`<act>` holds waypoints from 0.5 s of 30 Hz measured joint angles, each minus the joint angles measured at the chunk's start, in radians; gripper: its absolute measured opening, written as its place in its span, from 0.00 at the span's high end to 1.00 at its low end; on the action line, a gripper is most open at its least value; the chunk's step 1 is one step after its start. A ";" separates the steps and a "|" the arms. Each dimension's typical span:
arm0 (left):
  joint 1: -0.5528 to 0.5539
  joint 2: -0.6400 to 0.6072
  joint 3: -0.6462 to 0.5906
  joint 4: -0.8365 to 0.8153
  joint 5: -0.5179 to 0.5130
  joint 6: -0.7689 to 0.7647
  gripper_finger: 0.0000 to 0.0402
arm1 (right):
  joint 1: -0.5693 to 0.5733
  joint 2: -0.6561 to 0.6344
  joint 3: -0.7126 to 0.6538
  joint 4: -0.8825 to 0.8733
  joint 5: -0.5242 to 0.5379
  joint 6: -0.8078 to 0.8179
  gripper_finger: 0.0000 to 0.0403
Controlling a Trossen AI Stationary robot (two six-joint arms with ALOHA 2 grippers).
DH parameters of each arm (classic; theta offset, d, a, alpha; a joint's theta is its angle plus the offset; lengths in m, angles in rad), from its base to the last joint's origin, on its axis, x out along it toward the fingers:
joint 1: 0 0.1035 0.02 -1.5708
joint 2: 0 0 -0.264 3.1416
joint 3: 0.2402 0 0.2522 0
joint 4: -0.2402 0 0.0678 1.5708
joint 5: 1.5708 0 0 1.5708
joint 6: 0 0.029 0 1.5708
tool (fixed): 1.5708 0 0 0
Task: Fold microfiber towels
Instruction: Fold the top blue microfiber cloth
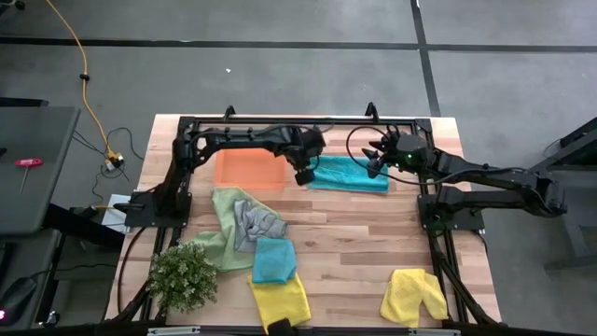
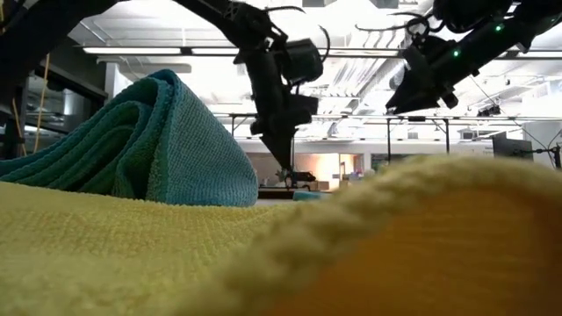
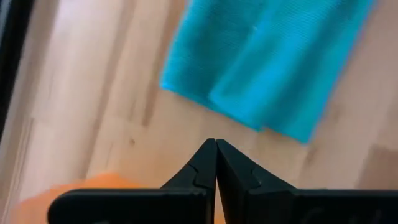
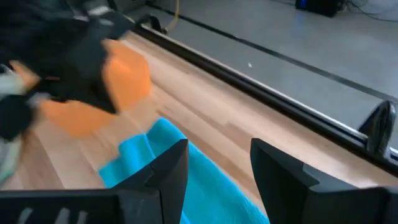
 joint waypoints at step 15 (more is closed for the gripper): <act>-0.179 -0.580 -0.676 0.767 -0.059 -0.154 1.00 | 0.003 0.405 0.000 0.360 -0.155 0.009 0.61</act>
